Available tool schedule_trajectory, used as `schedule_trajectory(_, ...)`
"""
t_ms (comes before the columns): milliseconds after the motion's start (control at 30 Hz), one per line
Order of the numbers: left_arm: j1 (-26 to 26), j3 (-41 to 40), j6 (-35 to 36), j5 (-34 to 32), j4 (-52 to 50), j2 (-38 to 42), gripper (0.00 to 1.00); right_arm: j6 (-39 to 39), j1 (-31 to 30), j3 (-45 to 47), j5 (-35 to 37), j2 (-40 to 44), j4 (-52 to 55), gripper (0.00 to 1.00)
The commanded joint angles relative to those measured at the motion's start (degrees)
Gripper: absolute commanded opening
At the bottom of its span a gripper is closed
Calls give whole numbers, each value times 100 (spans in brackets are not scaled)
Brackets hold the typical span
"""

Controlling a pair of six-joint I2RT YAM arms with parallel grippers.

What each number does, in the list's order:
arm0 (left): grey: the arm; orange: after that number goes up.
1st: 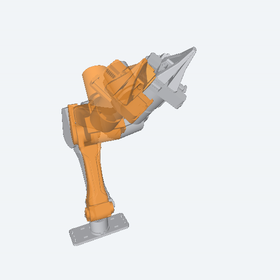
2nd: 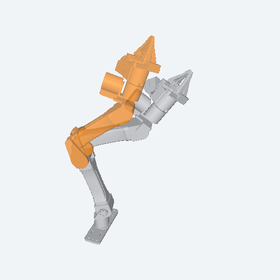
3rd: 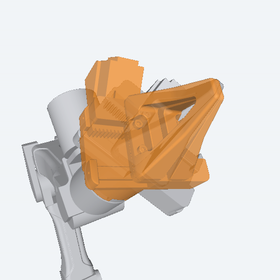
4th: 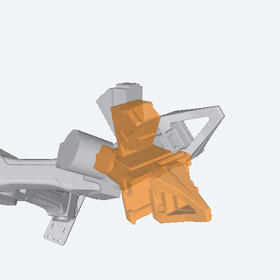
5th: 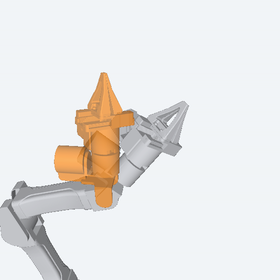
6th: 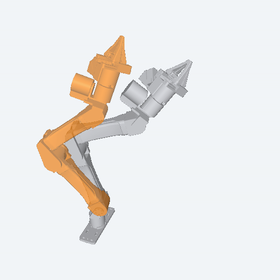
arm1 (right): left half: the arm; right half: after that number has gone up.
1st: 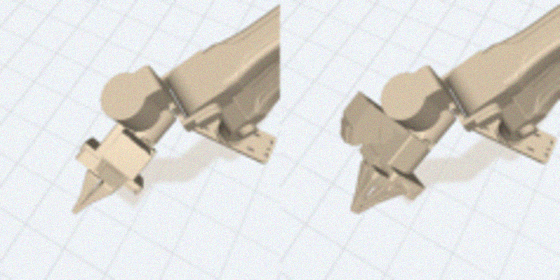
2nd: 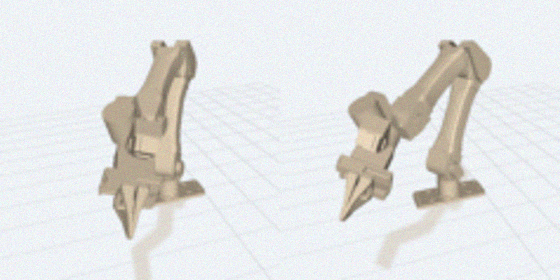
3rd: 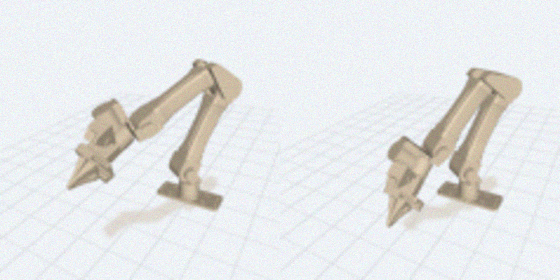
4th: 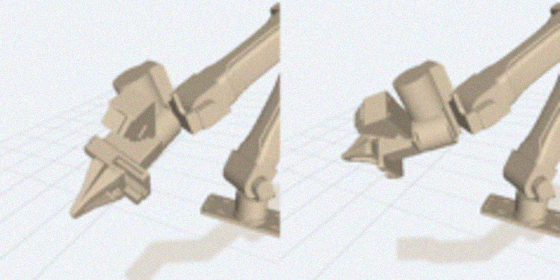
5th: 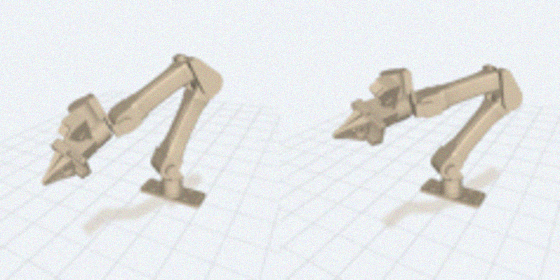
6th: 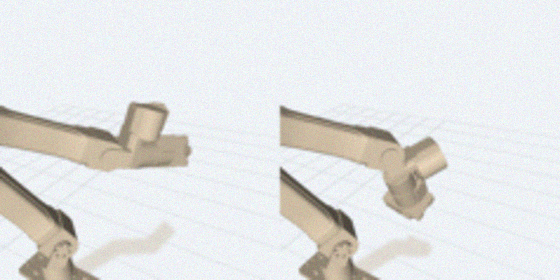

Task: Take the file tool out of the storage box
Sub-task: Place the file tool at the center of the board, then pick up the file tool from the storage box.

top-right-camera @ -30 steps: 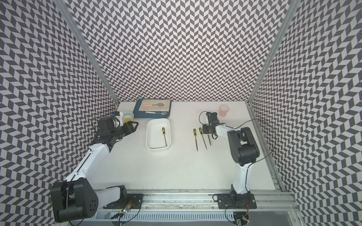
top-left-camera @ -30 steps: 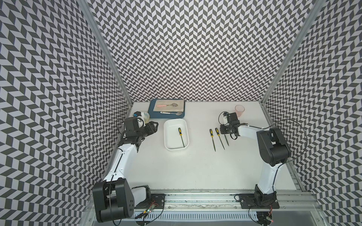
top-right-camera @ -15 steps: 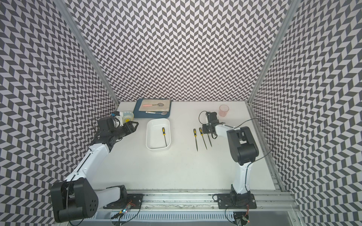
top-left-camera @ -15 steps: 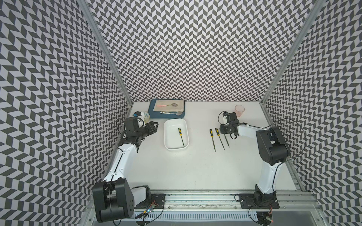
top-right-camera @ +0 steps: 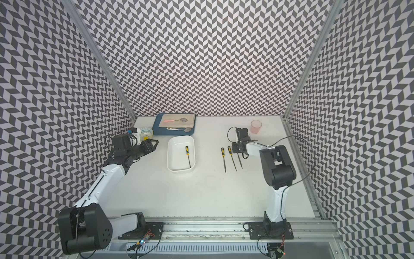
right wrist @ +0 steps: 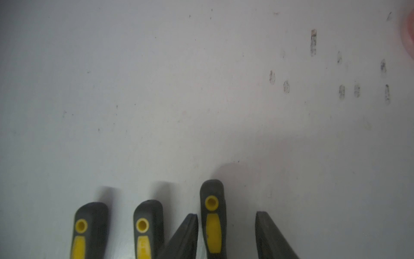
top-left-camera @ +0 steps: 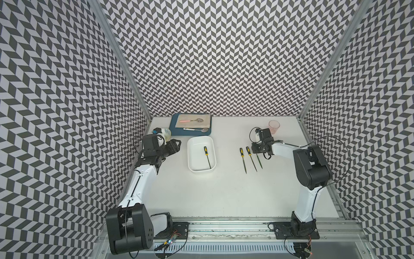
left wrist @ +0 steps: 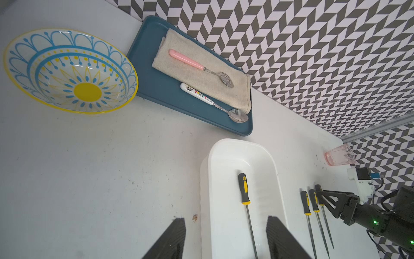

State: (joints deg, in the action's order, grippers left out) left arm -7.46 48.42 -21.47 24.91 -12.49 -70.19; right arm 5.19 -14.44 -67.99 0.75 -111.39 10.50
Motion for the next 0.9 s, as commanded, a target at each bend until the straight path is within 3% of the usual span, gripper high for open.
schedule_trajectory(0,30,51,87,2,-29,2,62,23,-26,-142,109,673,-47,47)
schedule_trajectory(133,26,53,56,-29,36,0,62,92,-445,-163,-30,1180,-197,49)
schedule_trajectory(233,26,59,64,8,-17,-82,62,-12,-1114,-349,333,1328,-80,52)
schedule_trajectory(467,26,71,56,-50,-26,-77,62,292,-2178,-716,-94,1239,-453,53)
schedule_trajectory(700,32,18,29,-78,5,6,62,377,-3193,-1488,347,336,-762,53)
schedule_trajectory(867,35,0,21,-69,27,58,62,437,-3562,-2968,1207,-953,263,54)
